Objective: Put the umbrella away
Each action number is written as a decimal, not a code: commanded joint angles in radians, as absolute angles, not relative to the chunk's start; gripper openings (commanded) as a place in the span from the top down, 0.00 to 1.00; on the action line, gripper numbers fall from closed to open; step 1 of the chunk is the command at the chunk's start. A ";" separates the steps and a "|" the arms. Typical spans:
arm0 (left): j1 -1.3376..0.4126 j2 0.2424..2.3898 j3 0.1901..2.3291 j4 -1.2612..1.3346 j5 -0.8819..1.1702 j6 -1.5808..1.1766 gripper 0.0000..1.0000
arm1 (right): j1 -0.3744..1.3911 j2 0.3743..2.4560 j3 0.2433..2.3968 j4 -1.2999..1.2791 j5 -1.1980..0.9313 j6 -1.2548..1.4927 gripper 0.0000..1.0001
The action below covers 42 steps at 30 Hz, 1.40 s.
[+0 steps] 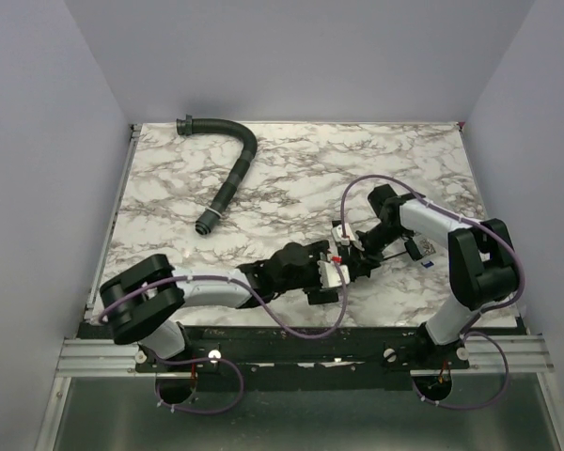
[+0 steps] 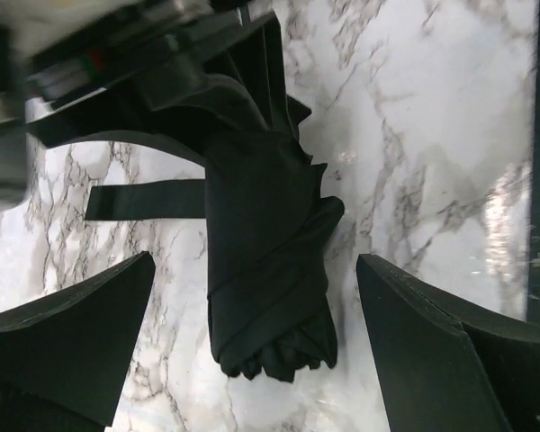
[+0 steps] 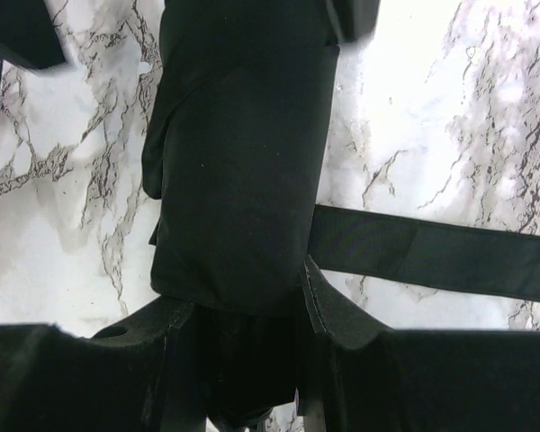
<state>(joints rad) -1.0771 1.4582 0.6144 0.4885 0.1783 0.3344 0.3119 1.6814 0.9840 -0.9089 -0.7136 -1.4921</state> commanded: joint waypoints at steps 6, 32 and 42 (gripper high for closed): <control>-1.136 1.729 0.787 0.362 0.043 0.572 0.03 | 0.321 1.792 0.951 -1.014 -0.646 -1.430 0.94; -0.903 2.058 1.024 -0.180 0.538 0.259 0.92 | 0.073 1.705 1.385 -1.242 -0.848 -1.471 0.21; -0.879 2.152 1.086 -0.255 0.600 0.229 0.92 | 0.069 1.495 1.134 -1.188 -0.987 -1.732 0.05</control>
<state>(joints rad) -0.8715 1.9965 1.1648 0.0776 0.5961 0.2493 0.0654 1.5814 1.2713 -1.1912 -0.8726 -1.5684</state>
